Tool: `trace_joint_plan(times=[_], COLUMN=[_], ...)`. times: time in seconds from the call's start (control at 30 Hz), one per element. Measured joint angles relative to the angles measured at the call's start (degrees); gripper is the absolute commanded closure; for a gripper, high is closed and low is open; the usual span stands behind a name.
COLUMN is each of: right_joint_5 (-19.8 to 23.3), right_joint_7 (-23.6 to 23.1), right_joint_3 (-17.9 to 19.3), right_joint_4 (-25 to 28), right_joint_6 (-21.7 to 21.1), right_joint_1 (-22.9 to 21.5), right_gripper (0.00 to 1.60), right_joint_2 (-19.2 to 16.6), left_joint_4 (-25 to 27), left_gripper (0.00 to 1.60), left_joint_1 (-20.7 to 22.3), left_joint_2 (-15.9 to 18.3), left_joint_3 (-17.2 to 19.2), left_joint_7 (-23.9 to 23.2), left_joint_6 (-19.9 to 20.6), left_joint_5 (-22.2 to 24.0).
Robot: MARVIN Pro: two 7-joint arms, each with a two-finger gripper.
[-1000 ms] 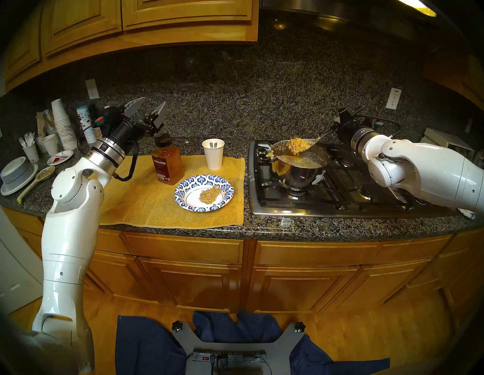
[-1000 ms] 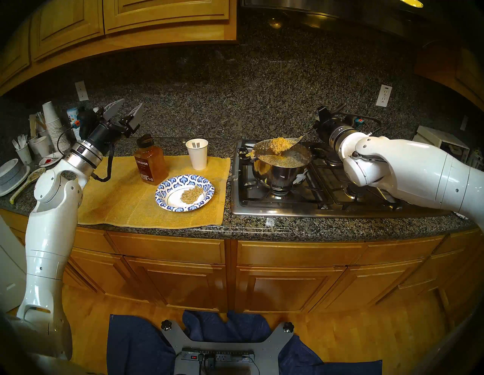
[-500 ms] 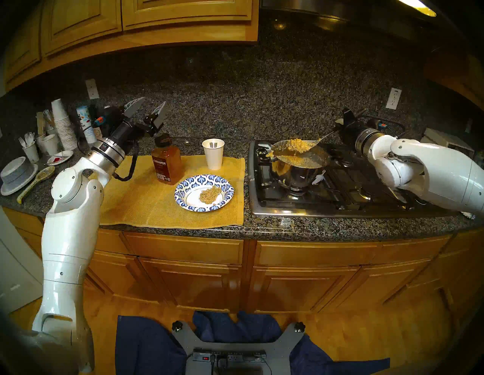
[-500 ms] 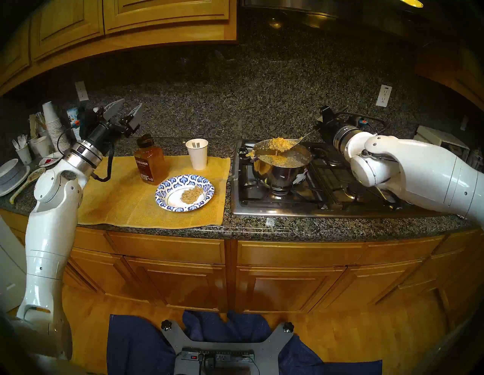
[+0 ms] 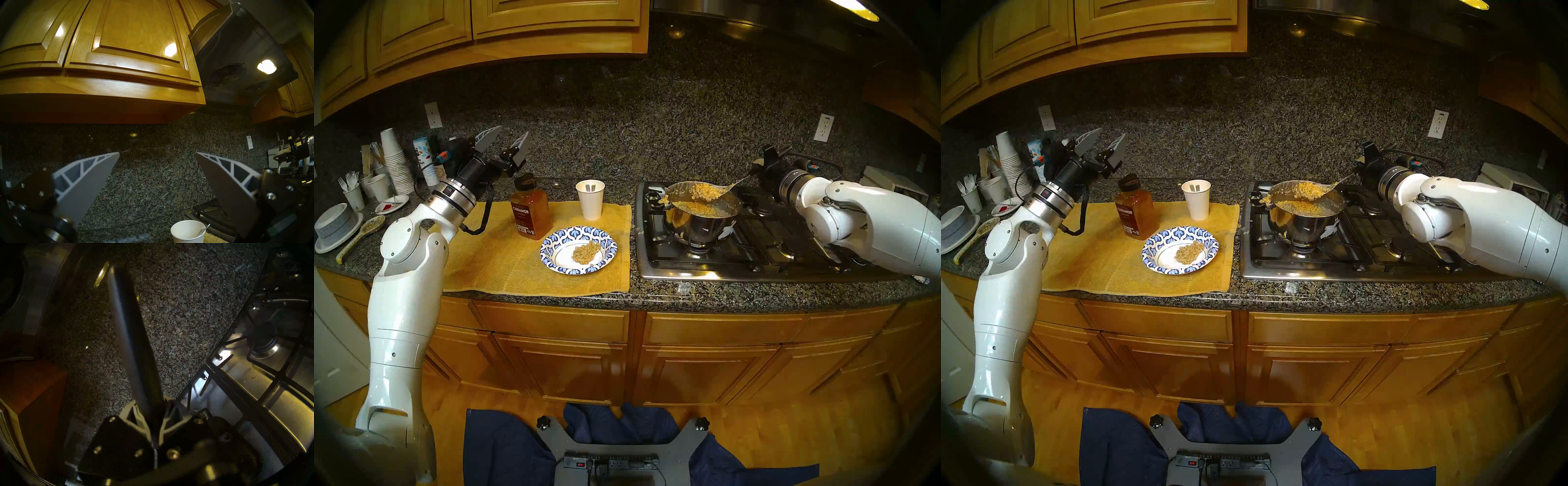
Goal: Scoop oatmeal into bowl, add cinnamon, and put a spoon inside bowl
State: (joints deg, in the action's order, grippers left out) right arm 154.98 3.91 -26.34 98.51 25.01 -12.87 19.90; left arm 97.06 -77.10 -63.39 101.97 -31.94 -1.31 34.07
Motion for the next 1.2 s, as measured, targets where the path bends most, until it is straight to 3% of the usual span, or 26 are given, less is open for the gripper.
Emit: trace_joint_plan(times=[1.2], right_joint_5=[-0.1], right_joint_7=[-0.4], right_joint_3=[-0.1], right_joint_4=[-1.1], right_joint_6=[-0.5], right_joint_1=[0.0], right_gripper=[1.6], right_joint_2=[2.7], left_joint_4=[0.0], left_gripper=[0.0], left_joint_1=[0.0], left_joint_2=[0.0], left_joint_3=[0.0], left_joint_7=[0.0], left_joint_6=[0.0], left_joint_5=[0.0])
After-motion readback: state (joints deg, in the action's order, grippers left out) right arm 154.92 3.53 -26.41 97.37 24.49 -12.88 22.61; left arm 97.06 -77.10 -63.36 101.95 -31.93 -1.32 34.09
